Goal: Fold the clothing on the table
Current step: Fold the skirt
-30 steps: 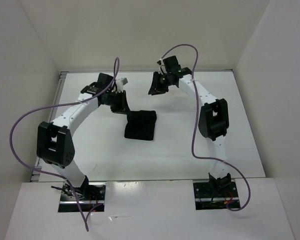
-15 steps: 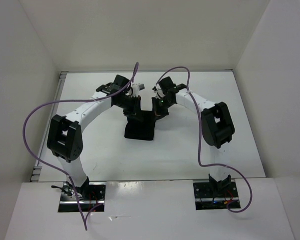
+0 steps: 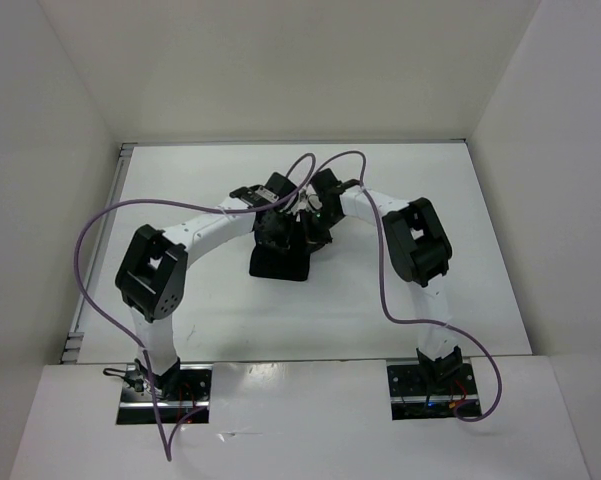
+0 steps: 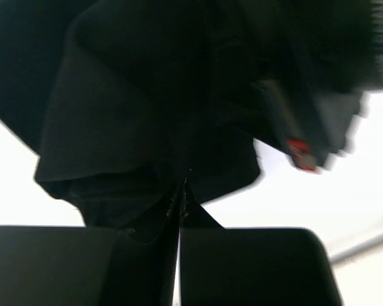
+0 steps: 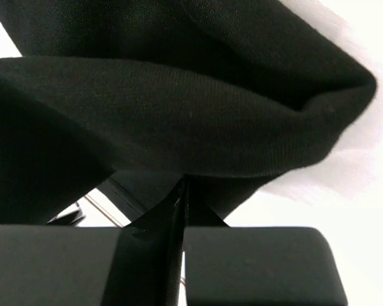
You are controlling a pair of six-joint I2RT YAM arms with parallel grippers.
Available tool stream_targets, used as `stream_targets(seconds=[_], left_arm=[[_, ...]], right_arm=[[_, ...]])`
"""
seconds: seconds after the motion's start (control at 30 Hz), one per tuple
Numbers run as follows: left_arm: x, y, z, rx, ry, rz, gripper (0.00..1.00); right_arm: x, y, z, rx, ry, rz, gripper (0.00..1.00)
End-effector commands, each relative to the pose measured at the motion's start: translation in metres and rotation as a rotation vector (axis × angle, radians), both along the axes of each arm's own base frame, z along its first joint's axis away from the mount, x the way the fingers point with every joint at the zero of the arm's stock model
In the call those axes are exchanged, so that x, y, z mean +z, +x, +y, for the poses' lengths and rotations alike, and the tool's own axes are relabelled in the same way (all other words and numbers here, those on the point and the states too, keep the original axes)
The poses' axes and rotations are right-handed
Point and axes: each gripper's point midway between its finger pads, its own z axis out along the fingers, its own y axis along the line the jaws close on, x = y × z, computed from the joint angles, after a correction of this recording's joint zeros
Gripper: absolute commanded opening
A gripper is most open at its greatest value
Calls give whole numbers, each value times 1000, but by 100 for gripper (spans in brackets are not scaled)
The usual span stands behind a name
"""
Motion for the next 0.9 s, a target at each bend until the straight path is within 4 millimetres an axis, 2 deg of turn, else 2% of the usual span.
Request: stream_targets(seconds=[0.0,0.07,0.13,0.2,0.37,0.47,0.57,0.6,0.7,0.73,0.87], left_arm=[[-23,14,15,99,117,-51,2],[-36,15,18,113,189,-66,2],[-45,19,32,149,259,-85,0],[-51,23,32,179,284,-105,0],[-45,49,44,333,274,-185,0],[-29,67,55,419,240,-232,0],[-21,84,77,507,234,-259,0],[-20,90,90,540,246,-262,0],[-14,104,107,603,232,-286,0],[-14,109,120,633,237,-283,0],[-15,107,145,673,270,-247,0]], right_arm=[[-13,-1,4,5,10,-1,0],[-19,-6,1,5,2,13,0],[-24,-9,-2,2,-14,21,0],[-31,-16,-6,10,-26,38,0],[-33,-20,-10,15,-38,38,0],[-34,-19,-12,20,-46,28,0],[-36,-22,-13,27,-50,31,0],[-36,-22,-13,27,-50,31,0],[-37,-22,-14,36,-49,25,0],[-37,-22,-14,44,-49,20,0],[-38,-22,-16,49,-61,19,0]])
